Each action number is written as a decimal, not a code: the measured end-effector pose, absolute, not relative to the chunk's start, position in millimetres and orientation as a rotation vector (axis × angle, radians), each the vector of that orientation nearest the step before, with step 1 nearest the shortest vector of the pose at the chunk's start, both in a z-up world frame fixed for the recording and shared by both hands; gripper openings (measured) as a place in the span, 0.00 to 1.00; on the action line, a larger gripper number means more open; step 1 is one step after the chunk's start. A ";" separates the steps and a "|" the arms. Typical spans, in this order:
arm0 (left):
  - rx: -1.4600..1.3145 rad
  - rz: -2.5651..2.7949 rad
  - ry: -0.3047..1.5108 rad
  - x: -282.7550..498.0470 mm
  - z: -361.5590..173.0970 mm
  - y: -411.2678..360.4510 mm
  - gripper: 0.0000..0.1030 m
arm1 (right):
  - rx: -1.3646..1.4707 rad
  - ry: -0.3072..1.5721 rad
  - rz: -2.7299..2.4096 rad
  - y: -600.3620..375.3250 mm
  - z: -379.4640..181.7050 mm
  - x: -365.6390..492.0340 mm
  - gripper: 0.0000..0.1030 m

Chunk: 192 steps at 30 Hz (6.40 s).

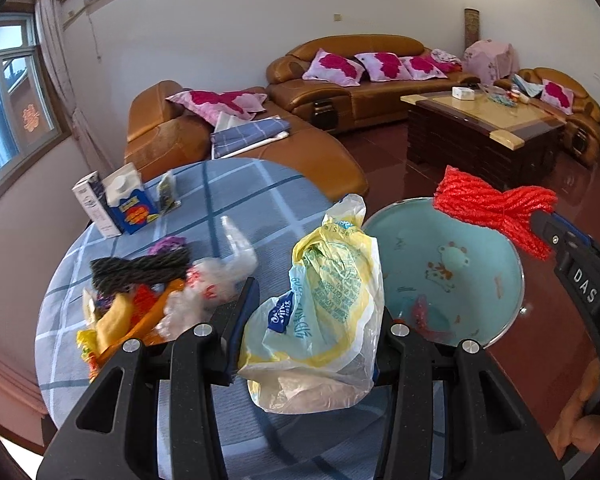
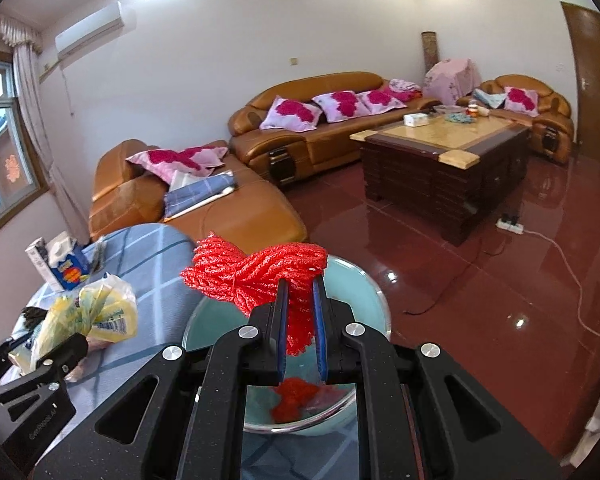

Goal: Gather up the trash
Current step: 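Drop the red rope into the bucket with the right tool while the left tool drops the yellow-white bag, then grasp the clear plastic bag with red print using the right tool, then grasp the black rope bundle with the left tool while the right tool holds the clear bag over the bucket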

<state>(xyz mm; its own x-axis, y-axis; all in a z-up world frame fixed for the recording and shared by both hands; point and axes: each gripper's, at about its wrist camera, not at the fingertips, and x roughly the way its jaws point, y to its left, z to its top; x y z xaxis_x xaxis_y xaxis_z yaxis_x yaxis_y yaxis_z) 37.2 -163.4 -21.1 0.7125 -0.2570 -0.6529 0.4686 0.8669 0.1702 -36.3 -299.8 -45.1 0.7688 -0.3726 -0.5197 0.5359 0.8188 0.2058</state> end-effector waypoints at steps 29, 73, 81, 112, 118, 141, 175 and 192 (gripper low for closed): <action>0.386 -0.520 0.772 57.6 -64.0 -229.0 0.43 | 0.386 0.638 -0.571 -332.3 -90.6 -17.9 0.29; 0.268 -0.297 0.752 85.4 -49.5 -123.7 0.78 | 0.372 0.540 -0.564 -303.3 -64.9 -28.4 0.43; 0.238 -0.233 0.764 97.8 -50.2 -89.5 0.78 | 0.297 0.572 -0.460 -263.0 -60.0 -4.3 0.43; 0.207 -0.108 0.718 167.3 -27.3 69.4 0.78 | 0.319 0.817 -0.047 -121.2 -78.4 148.0 0.54; 0.218 -0.146 0.719 179.9 -23.0 63.7 0.78 | 0.376 0.880 0.004 -122.3 -94.6 164.3 0.43; 0.209 -0.338 0.784 207.1 -37.9 -9.3 0.79 | 0.279 0.720 -0.128 -187.4 -60.0 109.6 0.35; 0.243 -0.364 0.956 202.1 -77.2 -63.0 0.36 | 0.256 0.642 -0.227 -232.6 -48.2 65.0 0.35; 0.202 -0.316 0.788 148.7 -28.6 -86.9 0.26 | 0.218 0.579 -0.297 -244.7 -38.1 25.2 0.35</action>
<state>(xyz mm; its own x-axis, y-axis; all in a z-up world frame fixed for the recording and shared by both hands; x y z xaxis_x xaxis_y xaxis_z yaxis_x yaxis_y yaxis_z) 148.7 -86.9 -28.6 0.6621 -0.2030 -0.7213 0.3524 0.9339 0.0606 25.2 -244.7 -38.1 0.7962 -0.2136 -0.5660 0.3352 0.9346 0.1189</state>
